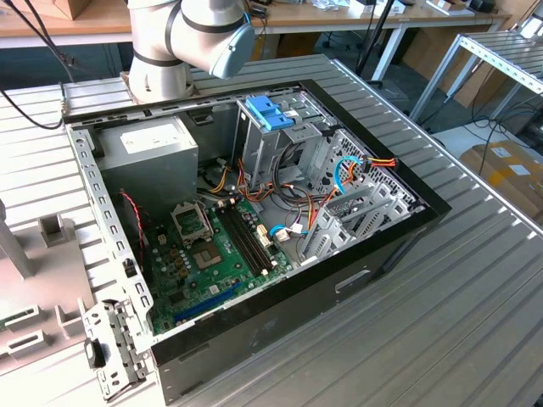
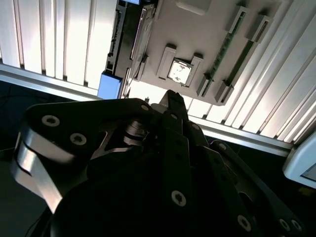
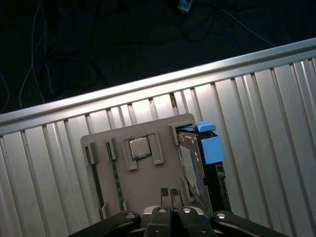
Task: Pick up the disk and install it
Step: 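Pick up the disk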
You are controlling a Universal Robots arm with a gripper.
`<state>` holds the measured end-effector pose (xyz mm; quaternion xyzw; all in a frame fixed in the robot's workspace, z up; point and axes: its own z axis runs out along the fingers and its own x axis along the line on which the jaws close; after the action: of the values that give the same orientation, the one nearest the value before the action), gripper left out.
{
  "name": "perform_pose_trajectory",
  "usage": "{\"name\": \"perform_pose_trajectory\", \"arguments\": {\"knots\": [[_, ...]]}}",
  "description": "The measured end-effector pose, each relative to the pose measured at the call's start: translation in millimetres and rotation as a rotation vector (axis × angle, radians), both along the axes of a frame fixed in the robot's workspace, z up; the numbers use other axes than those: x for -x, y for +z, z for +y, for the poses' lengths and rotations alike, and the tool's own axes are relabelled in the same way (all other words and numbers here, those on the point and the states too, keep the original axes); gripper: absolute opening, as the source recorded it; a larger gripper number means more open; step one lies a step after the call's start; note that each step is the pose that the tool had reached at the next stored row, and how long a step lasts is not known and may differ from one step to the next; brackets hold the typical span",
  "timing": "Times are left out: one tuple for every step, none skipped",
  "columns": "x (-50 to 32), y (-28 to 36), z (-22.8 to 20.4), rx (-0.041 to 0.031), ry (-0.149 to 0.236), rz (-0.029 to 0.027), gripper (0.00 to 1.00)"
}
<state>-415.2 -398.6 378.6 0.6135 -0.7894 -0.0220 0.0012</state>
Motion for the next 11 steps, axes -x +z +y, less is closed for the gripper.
{"name": "perform_pose_trajectory", "arguments": {"knots": [[0.0,0.0,0.0,0.0000,0.007,0.0001,0.11],[0.0,0.0,0.0,0.0000,0.012,0.0000,0.11],[0.0,0.0,0.0,0.0000,0.015,0.0001,0.11],[0.0,0.0,0.0,0.0000,0.021,0.0001,0.11],[0.0,0.0,0.0,0.0000,0.024,0.0001,0.11],[0.0,0.0,0.0,0.0000,0.028,0.0000,0.11],[0.0,0.0,0.0,0.0000,0.031,0.0001,0.11],[0.0,0.0,0.0,0.0000,0.034,0.0001,0.11],[0.0,0.0,0.0,0.0000,0.039,0.0000,0.11],[0.0,0.0,0.0,0.0000,0.048,0.0000,0.11],[0.0,0.0,0.0,0.0000,0.051,0.0001,0.11]]}}
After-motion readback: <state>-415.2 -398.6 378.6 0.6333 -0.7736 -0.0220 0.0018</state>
